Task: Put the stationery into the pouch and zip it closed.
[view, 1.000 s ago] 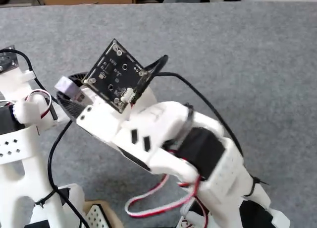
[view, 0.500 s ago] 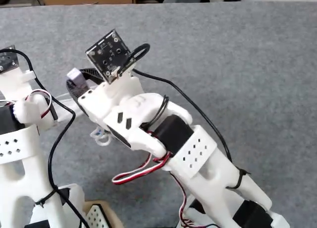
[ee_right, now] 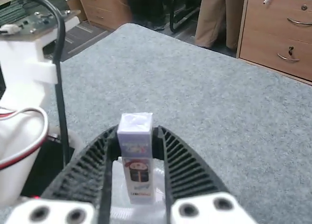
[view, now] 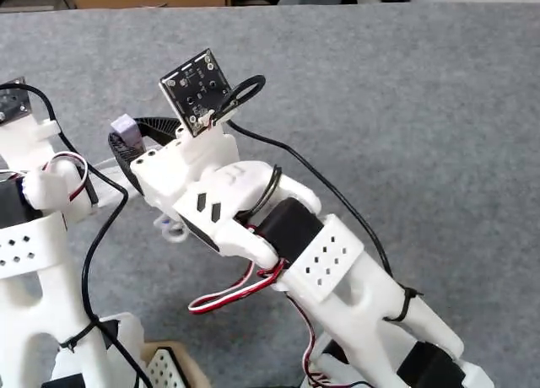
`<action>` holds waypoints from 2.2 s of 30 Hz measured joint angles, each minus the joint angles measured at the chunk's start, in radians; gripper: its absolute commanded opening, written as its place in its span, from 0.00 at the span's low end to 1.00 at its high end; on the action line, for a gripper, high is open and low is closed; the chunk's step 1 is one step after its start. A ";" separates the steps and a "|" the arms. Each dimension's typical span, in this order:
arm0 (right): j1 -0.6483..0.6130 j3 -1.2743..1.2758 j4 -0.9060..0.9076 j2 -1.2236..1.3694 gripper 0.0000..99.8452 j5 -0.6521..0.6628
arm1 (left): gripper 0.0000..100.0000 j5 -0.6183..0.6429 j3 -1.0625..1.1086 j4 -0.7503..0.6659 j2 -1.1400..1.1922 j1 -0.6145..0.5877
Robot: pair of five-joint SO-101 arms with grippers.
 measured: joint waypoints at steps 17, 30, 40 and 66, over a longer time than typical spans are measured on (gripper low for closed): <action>-0.002 0.074 -0.008 -0.014 0.17 0.110 | 0.03 -0.002 0.000 0.000 0.000 -0.003; -0.002 0.074 -0.008 -0.014 0.17 0.203 | 0.03 -0.002 0.000 0.000 0.000 -0.003; -0.002 -0.034 0.117 -0.012 0.17 0.374 | 0.03 0.000 0.000 0.000 0.000 -0.005; 0.267 -0.115 0.450 -0.147 0.17 0.416 | 0.03 0.048 -0.066 0.003 0.008 -0.014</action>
